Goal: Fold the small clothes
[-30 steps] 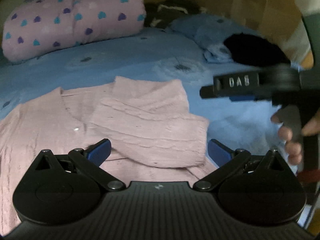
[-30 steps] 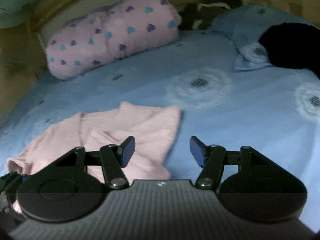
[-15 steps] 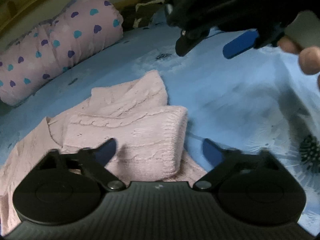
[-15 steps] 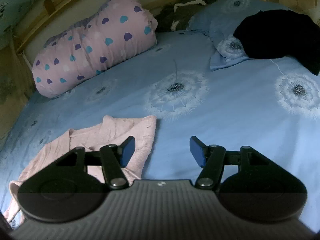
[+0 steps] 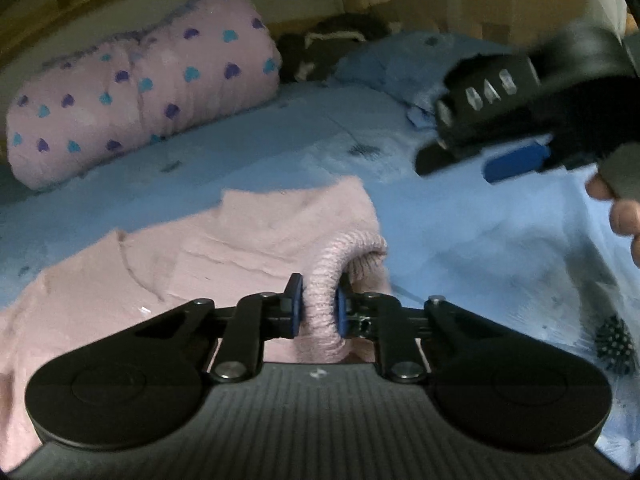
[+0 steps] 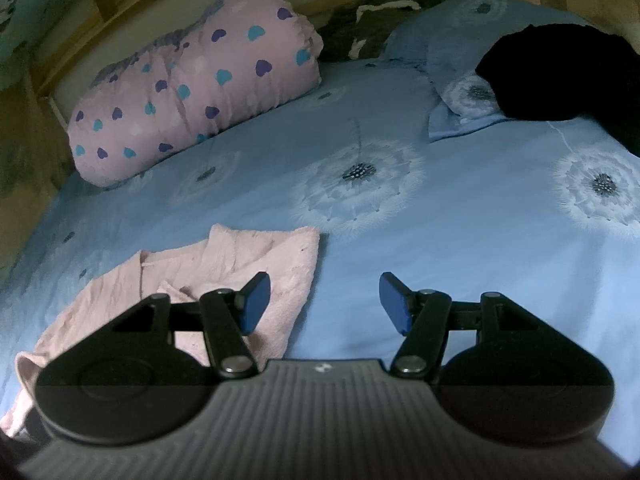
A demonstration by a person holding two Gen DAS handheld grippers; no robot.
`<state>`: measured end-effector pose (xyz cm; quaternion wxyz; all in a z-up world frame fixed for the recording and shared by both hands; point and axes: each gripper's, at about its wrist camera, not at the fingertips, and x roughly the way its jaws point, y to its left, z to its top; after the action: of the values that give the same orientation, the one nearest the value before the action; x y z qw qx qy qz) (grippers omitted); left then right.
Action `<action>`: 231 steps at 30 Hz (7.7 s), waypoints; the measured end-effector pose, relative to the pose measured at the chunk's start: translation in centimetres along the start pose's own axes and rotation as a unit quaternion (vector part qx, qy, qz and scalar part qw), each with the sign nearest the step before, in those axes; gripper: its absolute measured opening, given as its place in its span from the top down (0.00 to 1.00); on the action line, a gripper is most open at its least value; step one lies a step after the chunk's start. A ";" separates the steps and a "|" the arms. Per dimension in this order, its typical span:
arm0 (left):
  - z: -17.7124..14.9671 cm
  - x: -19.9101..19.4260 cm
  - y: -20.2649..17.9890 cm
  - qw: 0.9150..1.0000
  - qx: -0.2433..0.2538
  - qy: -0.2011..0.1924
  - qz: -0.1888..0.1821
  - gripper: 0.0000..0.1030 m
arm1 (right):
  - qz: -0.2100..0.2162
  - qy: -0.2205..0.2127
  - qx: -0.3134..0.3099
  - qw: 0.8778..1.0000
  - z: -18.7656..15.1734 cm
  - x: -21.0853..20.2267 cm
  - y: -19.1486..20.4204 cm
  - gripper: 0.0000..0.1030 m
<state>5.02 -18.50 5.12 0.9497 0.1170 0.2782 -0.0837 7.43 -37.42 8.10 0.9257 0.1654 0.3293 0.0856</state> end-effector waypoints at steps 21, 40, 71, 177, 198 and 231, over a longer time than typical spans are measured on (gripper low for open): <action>-4.7 -0.2 25.7 0.959 -0.221 0.068 0.162 0.78 | -0.010 0.049 -0.085 0.995 -2.1 3.0 4.0 0.39; -7.7 1.9 29.9 0.964 -0.257 0.048 0.042 0.32 | -0.019 0.078 -0.095 0.992 -3.8 6.4 6.1 0.39; -6.2 4.3 30.3 0.970 -0.205 0.061 0.120 0.44 | -0.047 -0.002 -0.090 0.995 -2.0 11.1 5.2 0.60; 0.0 -1.4 20.0 0.967 -0.241 0.078 -0.019 0.69 | 0.043 -0.033 -0.104 0.993 -10.9 -3.2 6.2 0.35; -5.4 -4.6 24.5 0.975 -0.178 0.106 0.086 0.20 | 0.034 -0.020 -0.160 0.986 -11.3 -3.0 8.7 0.35; -10.0 -3.8 27.5 0.961 -0.227 0.140 0.070 0.17 | -0.027 0.033 -0.167 0.985 -7.3 6.5 16.8 0.86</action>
<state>2.98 10.94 3.89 0.9064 -0.0723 0.4110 0.0659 6.98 -18.25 5.08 0.9310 -0.0035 0.3448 0.1200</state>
